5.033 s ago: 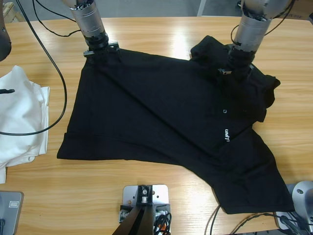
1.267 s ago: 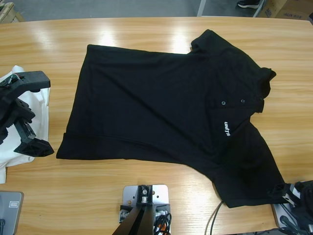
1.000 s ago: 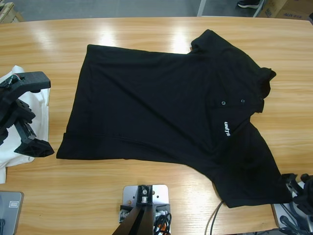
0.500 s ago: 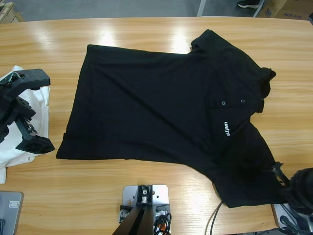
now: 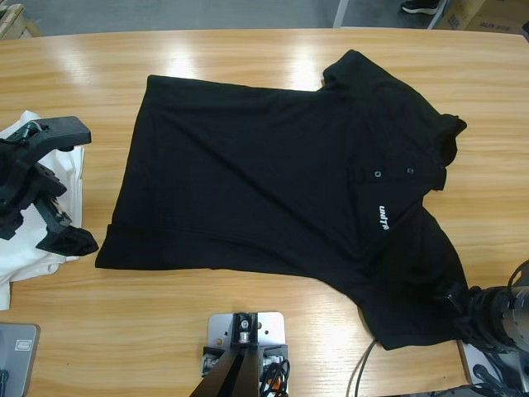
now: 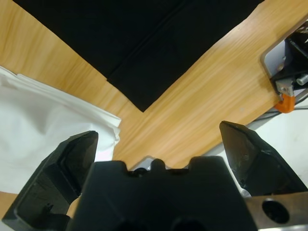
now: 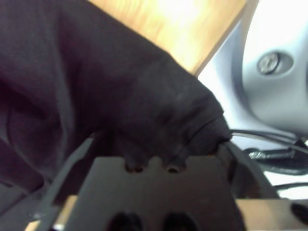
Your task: Fold clothes
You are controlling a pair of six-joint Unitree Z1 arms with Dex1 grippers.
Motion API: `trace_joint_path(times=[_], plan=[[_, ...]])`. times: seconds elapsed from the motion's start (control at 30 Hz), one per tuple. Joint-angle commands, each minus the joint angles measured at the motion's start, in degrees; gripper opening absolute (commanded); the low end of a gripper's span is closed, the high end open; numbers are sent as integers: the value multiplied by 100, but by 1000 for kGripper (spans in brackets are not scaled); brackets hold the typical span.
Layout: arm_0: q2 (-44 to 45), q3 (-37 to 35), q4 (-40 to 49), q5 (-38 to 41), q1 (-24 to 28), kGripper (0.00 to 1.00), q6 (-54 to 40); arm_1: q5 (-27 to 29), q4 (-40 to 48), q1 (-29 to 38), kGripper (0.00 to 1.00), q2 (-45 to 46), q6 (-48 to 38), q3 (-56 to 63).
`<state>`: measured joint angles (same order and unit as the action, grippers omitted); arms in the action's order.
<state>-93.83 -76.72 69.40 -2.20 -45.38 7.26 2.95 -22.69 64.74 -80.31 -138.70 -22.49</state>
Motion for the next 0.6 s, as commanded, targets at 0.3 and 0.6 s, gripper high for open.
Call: trace_joint_path(times=[0.3, 0.6], plan=[[-252, 140, -164, -61, -68, 1000, 127, 680, 54, 30, 0, 633, 256, 272], [-248, 284, -257, -61, -68, 1000, 153, 549, 1, 33, 0, 640, 339, 263]])
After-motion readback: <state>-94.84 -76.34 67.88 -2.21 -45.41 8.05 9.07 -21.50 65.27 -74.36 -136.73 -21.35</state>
